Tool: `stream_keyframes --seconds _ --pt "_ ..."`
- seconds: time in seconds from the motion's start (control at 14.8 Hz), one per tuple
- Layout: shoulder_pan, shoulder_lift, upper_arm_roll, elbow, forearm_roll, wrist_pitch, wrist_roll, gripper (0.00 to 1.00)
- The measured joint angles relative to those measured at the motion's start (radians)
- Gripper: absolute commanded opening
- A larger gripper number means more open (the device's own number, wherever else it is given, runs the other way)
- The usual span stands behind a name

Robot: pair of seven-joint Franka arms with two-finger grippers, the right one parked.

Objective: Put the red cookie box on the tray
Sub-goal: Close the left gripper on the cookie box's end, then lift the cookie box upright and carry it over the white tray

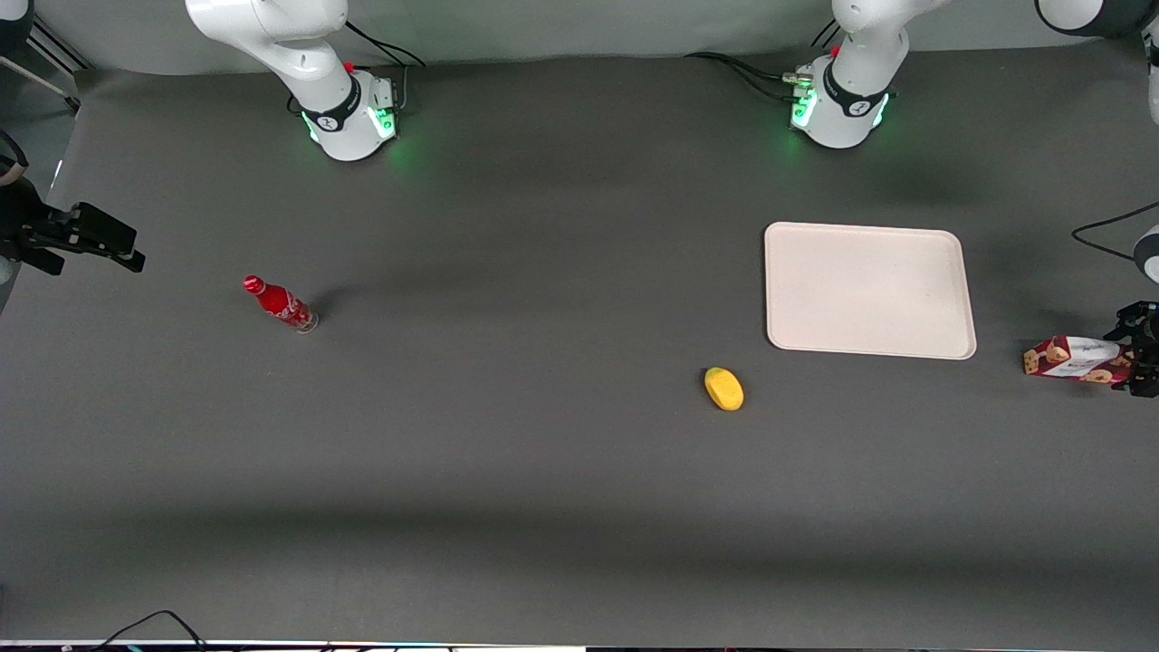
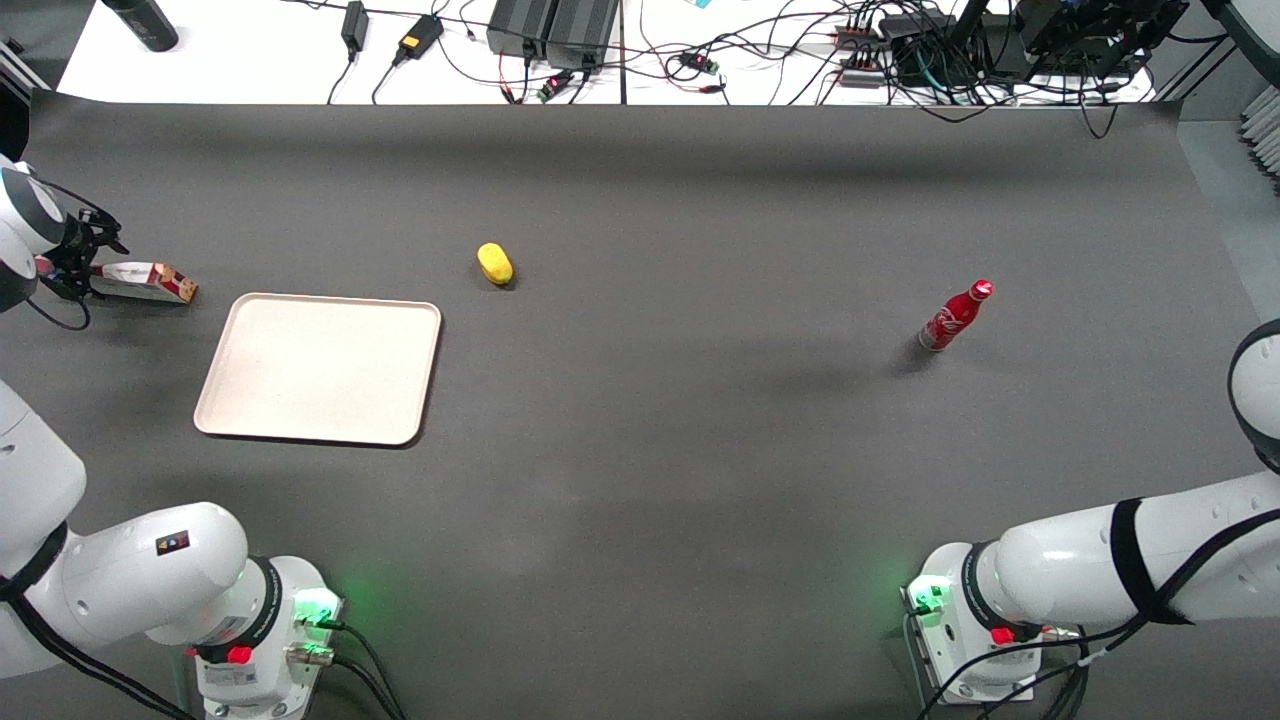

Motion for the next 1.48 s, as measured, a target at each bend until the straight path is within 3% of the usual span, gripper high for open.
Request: stream_keyframes --seconds 0.2,0.47,0.94,1.48 --pt "0.003 0.003 0.001 0.000 -0.001 0.000 0.018 0.41" --pt "0.006 0.003 0.002 0.001 -0.003 0.000 0.019 0.00" --pt "0.004 -0.003 0.001 0.044 -0.025 -0.018 0.019 0.00" --pt "-0.007 -0.105 -0.002 0.372 -0.025 -0.594 0.016 0.00"
